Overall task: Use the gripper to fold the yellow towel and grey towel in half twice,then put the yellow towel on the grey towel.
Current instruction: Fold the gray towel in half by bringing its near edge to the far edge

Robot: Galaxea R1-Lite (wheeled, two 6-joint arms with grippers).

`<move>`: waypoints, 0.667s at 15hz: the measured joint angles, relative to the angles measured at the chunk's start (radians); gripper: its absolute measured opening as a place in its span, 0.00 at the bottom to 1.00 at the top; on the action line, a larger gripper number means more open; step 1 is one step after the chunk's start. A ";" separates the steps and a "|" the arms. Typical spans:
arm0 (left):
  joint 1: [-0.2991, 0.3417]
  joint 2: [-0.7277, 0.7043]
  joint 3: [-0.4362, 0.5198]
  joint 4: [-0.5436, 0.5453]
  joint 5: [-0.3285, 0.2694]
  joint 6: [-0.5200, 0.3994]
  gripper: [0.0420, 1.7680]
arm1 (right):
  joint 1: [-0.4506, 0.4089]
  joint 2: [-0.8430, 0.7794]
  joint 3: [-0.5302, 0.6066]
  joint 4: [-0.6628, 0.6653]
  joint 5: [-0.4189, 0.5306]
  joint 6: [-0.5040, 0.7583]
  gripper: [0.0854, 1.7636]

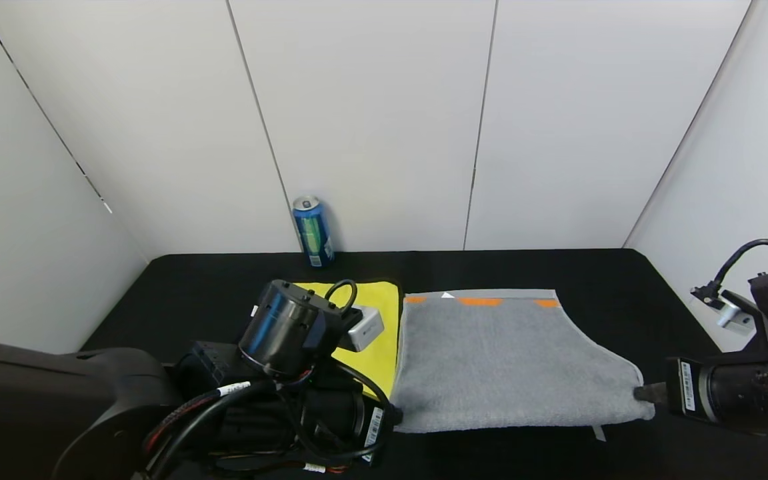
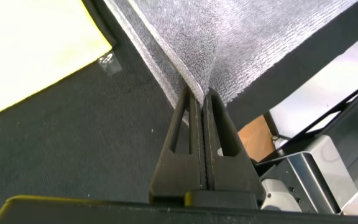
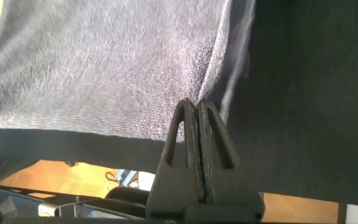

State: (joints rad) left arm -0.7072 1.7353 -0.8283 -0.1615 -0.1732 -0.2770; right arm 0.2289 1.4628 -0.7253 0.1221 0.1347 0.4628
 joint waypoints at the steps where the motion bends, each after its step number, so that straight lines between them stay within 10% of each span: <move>1: -0.001 -0.013 0.000 0.005 0.001 0.000 0.04 | 0.001 -0.014 0.001 0.001 0.000 -0.001 0.02; 10: -0.045 -0.122 0.018 0.062 0.038 -0.002 0.04 | 0.027 -0.146 0.011 0.089 0.000 0.002 0.02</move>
State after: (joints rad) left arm -0.7523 1.6134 -0.8104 -0.0991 -0.1355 -0.2789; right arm 0.2560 1.3170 -0.7143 0.2111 0.1347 0.4647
